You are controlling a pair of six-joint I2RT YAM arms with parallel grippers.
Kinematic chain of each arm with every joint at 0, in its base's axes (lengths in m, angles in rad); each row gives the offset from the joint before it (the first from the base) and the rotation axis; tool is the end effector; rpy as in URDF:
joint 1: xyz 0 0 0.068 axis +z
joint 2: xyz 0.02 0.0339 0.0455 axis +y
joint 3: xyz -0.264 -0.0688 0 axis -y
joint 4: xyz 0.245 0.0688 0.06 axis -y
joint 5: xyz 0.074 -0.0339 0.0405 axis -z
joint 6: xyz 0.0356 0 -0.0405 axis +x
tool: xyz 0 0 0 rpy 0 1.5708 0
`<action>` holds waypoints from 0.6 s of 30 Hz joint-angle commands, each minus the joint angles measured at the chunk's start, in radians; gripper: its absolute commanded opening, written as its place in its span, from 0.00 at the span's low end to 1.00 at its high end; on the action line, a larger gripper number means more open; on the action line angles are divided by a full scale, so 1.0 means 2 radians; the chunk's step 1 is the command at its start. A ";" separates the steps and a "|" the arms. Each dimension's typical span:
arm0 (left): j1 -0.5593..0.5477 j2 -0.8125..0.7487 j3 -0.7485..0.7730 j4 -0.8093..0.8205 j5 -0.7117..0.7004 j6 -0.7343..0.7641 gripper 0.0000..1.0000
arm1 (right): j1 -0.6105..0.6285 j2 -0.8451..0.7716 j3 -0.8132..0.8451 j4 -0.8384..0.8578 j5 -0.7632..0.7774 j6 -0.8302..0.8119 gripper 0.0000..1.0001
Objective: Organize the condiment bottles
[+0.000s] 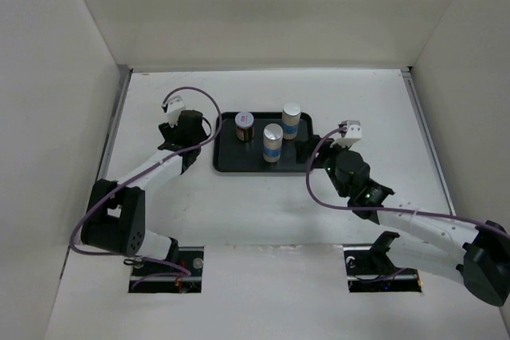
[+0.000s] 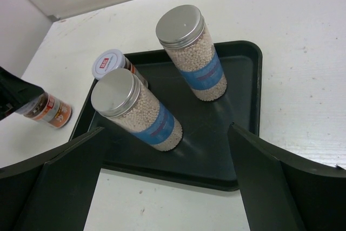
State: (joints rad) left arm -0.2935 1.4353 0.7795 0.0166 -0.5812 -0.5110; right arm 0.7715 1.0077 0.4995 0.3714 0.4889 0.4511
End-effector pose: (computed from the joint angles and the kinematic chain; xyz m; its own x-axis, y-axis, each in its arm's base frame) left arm 0.2913 -0.0676 0.2113 -0.4101 -0.3031 -0.8602 -0.4363 0.8935 -0.1068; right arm 0.1742 0.1461 0.2556 -0.2109 0.3318 -0.9195 -0.2112 0.9030 0.3742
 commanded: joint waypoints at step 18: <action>-0.203 -0.043 0.076 0.056 -0.002 -0.008 0.37 | -0.021 -0.012 -0.010 0.028 -0.003 0.015 1.00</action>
State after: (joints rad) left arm -0.7010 1.3277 0.8730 -0.0143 -0.5716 -0.5129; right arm 0.7383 1.0012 0.4870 0.3748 0.4881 0.4686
